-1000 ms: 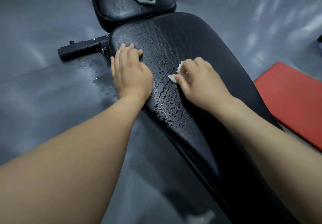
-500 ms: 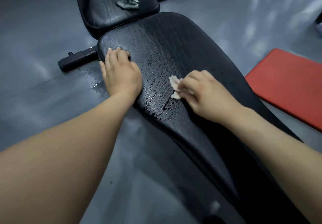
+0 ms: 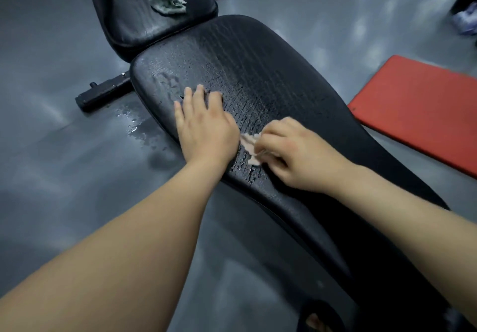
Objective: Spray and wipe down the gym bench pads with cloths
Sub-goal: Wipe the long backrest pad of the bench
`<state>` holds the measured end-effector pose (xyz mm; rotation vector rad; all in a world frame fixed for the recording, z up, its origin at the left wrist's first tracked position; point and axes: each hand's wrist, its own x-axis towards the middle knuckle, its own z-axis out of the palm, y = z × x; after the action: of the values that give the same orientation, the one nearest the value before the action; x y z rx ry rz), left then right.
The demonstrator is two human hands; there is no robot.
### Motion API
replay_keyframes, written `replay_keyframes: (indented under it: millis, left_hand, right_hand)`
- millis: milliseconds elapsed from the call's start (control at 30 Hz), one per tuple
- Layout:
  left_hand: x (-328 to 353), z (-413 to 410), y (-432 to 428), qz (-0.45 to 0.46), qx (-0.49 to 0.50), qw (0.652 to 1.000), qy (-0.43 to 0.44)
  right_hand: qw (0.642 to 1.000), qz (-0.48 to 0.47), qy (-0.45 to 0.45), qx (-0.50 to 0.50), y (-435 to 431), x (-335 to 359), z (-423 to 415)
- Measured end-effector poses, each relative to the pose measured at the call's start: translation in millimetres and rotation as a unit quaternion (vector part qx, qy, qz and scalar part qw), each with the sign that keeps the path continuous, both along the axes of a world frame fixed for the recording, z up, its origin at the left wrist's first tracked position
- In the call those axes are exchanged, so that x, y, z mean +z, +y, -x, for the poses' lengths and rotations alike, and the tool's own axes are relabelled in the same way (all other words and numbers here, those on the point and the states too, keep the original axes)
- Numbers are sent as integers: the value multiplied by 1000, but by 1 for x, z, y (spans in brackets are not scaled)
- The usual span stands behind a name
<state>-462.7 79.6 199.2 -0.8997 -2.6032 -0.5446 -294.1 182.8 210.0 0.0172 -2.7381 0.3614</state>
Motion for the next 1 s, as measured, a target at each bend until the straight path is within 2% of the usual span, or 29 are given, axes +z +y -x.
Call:
replay_keyframes:
  millis: [100, 167, 333, 400, 533, 633, 700, 800, 867, 933, 1000]
  left_hand:
    - [-2, -3, 1, 7, 7, 1000, 16]
    - [-3, -3, 0, 9, 11, 999, 30]
    - [-1, -5, 1, 17, 11, 1000, 24]
    - [-1, -6, 0, 21, 12, 999, 26]
    - [-2, -5, 0, 22, 10, 999, 32]
    - [-2, -5, 1, 26, 13, 999, 38]
    - [-2, -5, 1, 28, 12, 999, 38]
    - [-2, -6, 1, 30, 14, 999, 38]
    - [-1, -7, 1, 31, 13, 999, 39]
    - [-1, -7, 1, 28, 12, 999, 40]
    - [-1, -6, 1, 27, 13, 999, 42]
  right_hand:
    - [993, 8, -41, 114, -21, 1, -21]
    - [991, -16, -45, 124, -9, 4, -18]
    - [998, 3, 20, -64, 49, -1, 15]
    - [996, 11, 16, -90, 47, -4, 14]
    - [1000, 14, -15, 9, 7, 0, -19]
    - [996, -9, -42, 76, 16, 1, -24]
    - [999, -18, -35, 29, 41, -2, -16]
    - [992, 4, 3, -127, 81, -8, -4]
    - [981, 20, 7, -193, 86, -10, -3]
    - [983, 14, -4, -182, 68, -8, -9]
    - [993, 17, -25, -112, 43, -4, -22]
